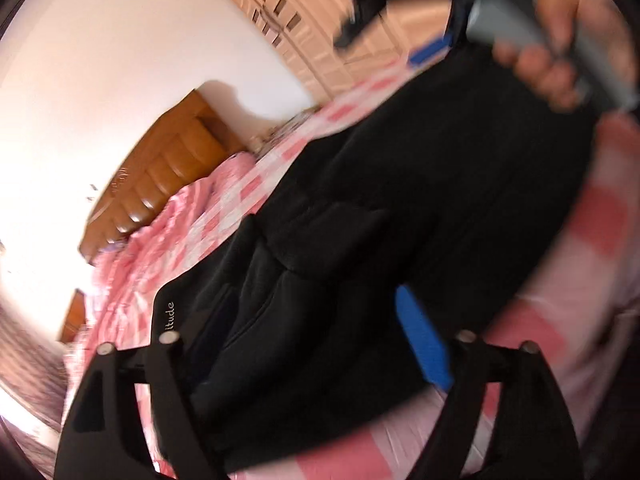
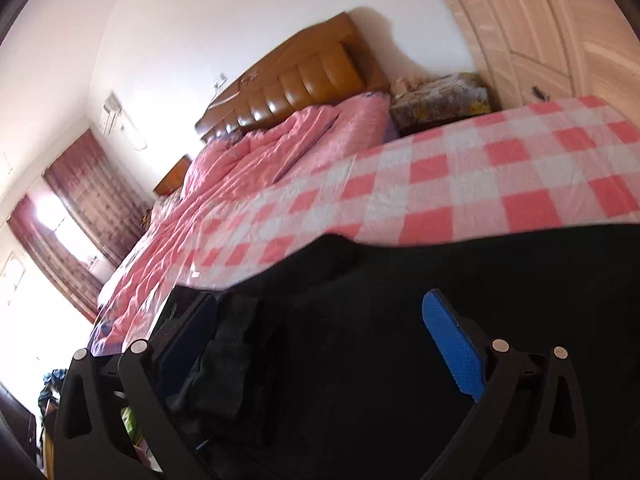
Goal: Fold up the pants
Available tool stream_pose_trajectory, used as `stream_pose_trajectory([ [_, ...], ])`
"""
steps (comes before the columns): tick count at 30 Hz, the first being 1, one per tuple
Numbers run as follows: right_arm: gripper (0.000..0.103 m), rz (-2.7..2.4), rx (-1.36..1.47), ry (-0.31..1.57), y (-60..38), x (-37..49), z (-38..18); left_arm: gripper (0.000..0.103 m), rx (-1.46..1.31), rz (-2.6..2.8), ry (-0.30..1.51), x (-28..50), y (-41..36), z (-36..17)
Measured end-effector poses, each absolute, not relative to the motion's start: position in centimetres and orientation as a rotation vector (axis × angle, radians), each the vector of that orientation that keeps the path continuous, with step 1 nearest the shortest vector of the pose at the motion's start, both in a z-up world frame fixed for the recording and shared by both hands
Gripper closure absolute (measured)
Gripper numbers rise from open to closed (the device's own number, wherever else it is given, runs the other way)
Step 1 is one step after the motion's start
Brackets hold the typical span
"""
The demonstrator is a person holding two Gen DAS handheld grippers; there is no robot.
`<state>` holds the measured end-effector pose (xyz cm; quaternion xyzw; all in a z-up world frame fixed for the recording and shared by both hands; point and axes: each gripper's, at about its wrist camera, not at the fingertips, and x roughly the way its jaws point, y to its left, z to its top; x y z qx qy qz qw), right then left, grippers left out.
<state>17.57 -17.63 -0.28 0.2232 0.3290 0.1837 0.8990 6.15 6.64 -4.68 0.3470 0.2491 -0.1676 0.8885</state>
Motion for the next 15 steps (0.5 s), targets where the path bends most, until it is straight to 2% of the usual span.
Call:
stream_pose_trajectory([
  [4, 0.004, 0.566, 0.398, 0.721, -13.9, 16.8, -0.7, 0.017, 0.462, -0.348, 0.546, 5.4, 11.2, -1.3],
  [7, 0.005, 0.685, 0.312, 0.755, -10.4, 15.5, -0.9, 0.017, 0.254, -0.179, 0.588, 7.1, 15.9, -0.9],
  [10, 0.011, 0.782, 0.255, 0.815, -7.8, 14.1, -2.0, 0.017, 0.141, 0.012, 0.625, 8.1, 21.2, -1.9],
  [11, 0.012, 0.787, 0.234, 0.837, -7.2, 13.8, -2.4, 0.017, 0.123, 0.021, 0.631, 7.8, 22.1, -2.0],
  [14, 0.025, 0.801, 0.215, 0.892, -6.1, 13.4, -4.0, 0.017, 0.132, 0.051, 0.647, 7.7, 23.2, -3.0],
  [15, 0.025, 0.799, 0.222, 0.906, -5.8, 13.6, -4.5, 0.017, 0.139, 0.055, 0.648, 7.4, 23.2, -3.2],
])
